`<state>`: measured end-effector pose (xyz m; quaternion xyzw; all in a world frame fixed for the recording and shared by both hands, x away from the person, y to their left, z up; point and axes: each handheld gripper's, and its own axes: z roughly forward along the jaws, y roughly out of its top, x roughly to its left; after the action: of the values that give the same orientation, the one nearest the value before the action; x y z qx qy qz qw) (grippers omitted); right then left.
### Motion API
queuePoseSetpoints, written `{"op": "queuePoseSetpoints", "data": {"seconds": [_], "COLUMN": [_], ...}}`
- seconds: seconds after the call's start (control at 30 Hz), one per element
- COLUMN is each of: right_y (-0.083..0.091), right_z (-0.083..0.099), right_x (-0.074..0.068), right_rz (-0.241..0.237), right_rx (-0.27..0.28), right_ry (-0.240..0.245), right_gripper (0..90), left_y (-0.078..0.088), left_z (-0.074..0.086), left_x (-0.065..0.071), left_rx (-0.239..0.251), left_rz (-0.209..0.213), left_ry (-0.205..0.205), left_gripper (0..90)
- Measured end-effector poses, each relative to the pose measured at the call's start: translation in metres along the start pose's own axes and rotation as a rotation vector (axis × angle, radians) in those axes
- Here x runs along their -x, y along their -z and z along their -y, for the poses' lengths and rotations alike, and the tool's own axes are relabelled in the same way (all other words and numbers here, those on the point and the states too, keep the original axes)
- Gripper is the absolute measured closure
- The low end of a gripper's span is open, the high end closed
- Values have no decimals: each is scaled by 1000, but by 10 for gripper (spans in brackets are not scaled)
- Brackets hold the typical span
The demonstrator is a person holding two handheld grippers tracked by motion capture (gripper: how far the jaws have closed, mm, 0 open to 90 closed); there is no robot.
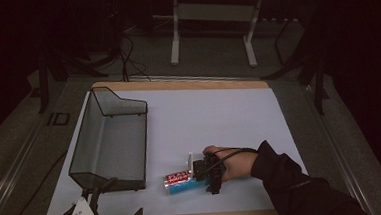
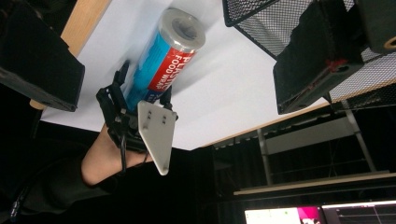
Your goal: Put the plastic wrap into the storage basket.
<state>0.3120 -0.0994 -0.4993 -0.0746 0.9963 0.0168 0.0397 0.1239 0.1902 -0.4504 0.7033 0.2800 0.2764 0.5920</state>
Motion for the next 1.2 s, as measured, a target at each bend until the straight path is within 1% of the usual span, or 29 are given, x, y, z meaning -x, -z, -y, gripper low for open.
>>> {"op": "queuePoseSetpoints", "data": {"seconds": [0.07,0.13,0.17,0.23,0.33,0.43,0.5,0.67,0.7,0.77,0.8,0.83,0.9,0.97,1.03,1.1,1.13,1.17,1.2], "right_y": [-2,-5,-5,-6,-5,-4,-4,-1,0,3,5,8,11,13,19,22,26,29,32], "right_z": [0,1,1,3,4,3,4,5,6,6,6,7,7,7,7,7,7,7,8], "right_x": [1,2,2,5,8,5,5,3,3,2,2,3,4,5,6,7,7,9,9], "right_rz": [2,7,7,-13,-46,-21,-17,0,-1,0,4,-1,9,3,21,23,36,35,44], "right_rx": [-9,-15,-15,1,10,8,16,18,20,27,30,34,46,43,58,67,77,87,101], "right_ry": [1,16,16,16,11,43,47,21,24,4,1,-5,-22,-28,-43,-50,-58,-58,-75], "right_gripper": [212,217,217,226,287,299,301,308,309,311,311,312,313,313,315,315,315,315,315], "left_y": [0,0,0,-1,-1,-1,-1,-1,-1,-1,-1,-1,-1,-1,-1,-1,-1,-1,-1], "left_z": [0,0,0,0,0,0,0,0,0,0,0,0,0,0,0,0,0,0,0], "left_x": [0,0,0,0,0,1,0,1,1,1,1,1,1,1,1,1,1,1,1], "left_rx": [-2,-3,-3,-6,-6,-5,-6,-6,-7,-7,-6,-7,-7,-8,-8,-6,-6,-5,-5], "left_rz": [1,2,2,4,2,-2,-3,-5,-5,-6,-5,-6,-7,-8,-9,-10,-11,-11,-12], "left_ry": [0,-3,-3,-5,-4,-7,-8,-9,-10,-11,-10,-12,-10,-12,-12,-12,-12,-12,-13], "left_gripper": [27,27,28,27,27,27,27,27,27,27,27,27,27,27,27,27,27,27,27]}}
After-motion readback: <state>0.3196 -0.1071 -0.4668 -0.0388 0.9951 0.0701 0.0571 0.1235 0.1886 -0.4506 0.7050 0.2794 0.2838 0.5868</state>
